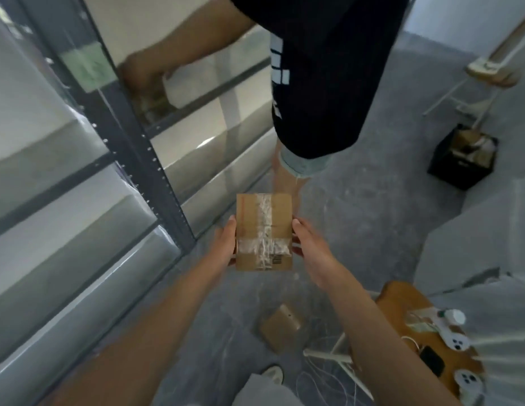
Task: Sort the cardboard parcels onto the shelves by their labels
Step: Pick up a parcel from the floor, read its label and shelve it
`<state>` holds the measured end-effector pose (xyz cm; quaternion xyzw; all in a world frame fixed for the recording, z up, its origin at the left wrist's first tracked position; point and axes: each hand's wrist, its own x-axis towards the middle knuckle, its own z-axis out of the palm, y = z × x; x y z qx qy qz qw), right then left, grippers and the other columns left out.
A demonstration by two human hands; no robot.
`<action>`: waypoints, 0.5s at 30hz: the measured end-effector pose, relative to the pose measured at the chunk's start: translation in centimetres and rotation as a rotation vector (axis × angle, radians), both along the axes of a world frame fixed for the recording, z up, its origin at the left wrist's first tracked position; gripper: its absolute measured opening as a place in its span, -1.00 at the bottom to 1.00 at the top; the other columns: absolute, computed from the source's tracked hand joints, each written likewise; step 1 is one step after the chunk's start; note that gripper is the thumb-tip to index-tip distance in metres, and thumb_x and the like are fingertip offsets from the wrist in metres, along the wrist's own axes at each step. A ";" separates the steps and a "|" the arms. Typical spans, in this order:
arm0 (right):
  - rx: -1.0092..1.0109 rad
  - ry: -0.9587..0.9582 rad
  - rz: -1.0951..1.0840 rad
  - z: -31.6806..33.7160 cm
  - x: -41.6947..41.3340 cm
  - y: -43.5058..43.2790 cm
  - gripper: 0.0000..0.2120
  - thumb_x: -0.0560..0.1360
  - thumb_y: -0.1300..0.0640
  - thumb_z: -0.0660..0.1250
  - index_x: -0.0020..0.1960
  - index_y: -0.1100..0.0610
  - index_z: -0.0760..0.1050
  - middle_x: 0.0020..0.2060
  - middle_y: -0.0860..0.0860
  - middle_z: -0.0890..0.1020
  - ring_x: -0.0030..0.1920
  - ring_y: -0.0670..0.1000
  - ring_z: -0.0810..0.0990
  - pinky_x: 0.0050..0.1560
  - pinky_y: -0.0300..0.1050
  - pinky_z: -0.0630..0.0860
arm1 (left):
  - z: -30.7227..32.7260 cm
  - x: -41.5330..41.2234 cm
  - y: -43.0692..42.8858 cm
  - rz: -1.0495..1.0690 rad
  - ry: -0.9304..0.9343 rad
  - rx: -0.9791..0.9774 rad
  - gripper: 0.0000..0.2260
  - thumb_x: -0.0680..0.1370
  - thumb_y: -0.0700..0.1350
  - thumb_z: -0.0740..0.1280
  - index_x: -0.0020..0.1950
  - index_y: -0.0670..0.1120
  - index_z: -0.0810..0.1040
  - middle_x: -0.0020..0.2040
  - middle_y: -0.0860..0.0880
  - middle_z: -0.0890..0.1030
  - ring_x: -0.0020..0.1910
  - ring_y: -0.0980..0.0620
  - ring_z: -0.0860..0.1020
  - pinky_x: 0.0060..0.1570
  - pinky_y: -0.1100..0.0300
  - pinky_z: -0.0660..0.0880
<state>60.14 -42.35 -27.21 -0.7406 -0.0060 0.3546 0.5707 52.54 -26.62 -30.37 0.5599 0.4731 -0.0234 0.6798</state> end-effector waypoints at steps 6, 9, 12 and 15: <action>0.013 -0.270 0.181 4.7 -5.7 8.7 -0.52 0.63 -0.22 0.00 0.47 -0.11 0.34 0.46 0.00 0.39 0.48 0.08 0.35 0.50 0.20 0.29 | 6.1 -7.7 5.9 0.282 -0.131 0.070 -0.21 0.52 0.43 0.08 0.55 -0.11 0.25 0.45 -0.20 0.47 0.37 -0.24 0.51 0.39 -0.20 0.44; 0.034 -0.336 0.259 6.8 -10.3 12.0 -0.58 0.62 -0.25 -0.01 0.43 -0.23 0.34 0.48 -0.01 0.34 0.50 0.07 0.30 0.51 0.22 0.24 | 4.9 -13.7 10.3 0.333 -0.157 0.088 0.06 0.22 0.64 0.09 0.48 -0.06 0.36 0.40 -0.19 0.54 0.34 -0.20 0.55 0.40 -0.20 0.43; 0.119 -0.344 0.376 8.4 -16.2 14.8 -0.61 0.64 -0.24 0.05 0.42 -0.20 0.33 0.42 -0.05 0.34 0.47 0.03 0.32 0.52 0.16 0.24 | 11.1 -21.8 10.9 0.354 -0.196 0.112 -0.38 0.58 0.37 0.04 0.29 -0.09 0.52 0.23 -0.15 0.62 0.20 -0.13 0.59 0.34 -0.04 0.48; 0.179 -0.338 0.518 9.3 -22.1 17.5 -0.65 0.59 -0.26 0.15 0.34 -0.22 0.36 0.40 -0.04 0.36 0.42 -0.02 0.37 0.47 0.02 0.32 | 12.8 -29.2 12.8 0.408 -0.201 0.212 -0.42 0.66 0.28 -0.06 0.39 -0.05 0.49 0.38 -0.10 0.55 0.33 -0.10 0.53 0.47 -0.08 0.37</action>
